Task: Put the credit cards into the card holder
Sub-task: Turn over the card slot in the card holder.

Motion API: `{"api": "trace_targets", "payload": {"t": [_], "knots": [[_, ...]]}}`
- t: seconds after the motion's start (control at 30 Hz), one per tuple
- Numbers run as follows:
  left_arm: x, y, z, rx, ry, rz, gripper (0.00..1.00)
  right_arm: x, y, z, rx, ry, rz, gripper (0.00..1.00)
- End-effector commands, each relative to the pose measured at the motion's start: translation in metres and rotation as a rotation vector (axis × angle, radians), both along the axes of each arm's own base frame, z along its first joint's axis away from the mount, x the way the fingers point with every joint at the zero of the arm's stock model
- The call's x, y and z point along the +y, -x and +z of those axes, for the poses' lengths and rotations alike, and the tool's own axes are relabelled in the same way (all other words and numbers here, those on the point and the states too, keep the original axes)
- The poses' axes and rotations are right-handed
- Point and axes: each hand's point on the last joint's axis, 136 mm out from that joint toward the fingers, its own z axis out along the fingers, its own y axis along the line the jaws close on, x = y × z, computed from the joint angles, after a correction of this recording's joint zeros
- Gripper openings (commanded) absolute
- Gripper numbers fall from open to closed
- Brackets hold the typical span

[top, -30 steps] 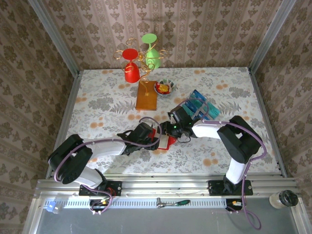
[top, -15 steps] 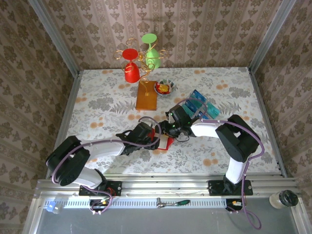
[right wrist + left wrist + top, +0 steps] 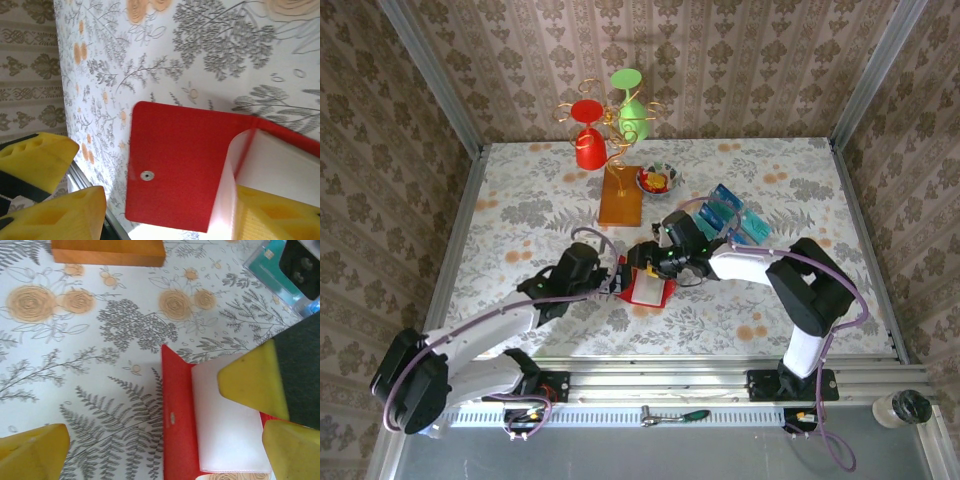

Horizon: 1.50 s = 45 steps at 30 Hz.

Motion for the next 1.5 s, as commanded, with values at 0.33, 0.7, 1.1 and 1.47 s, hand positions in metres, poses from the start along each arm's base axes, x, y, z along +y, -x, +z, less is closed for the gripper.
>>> {"api": "trace_targets", "payload": {"t": [0.33,0.7,1.1,1.47], "knots": [[0.041,-0.001,0.002,0.018,0.029,0.110,1.00,0.050,-0.006,-0.017,0.073,0.002,0.040,0.73],[0.048,-0.001,-0.006,0.039,0.033,0.135,1.00,0.050,-0.007,-0.039,0.132,0.017,0.027,0.73],[0.042,-0.004,-0.014,0.063,0.032,0.124,1.00,0.028,-0.018,-0.002,0.087,-0.028,-0.006,0.71],[0.018,-0.013,-0.003,0.054,0.004,0.045,1.00,-0.018,-0.012,0.015,0.026,0.040,-0.065,0.68]]}}
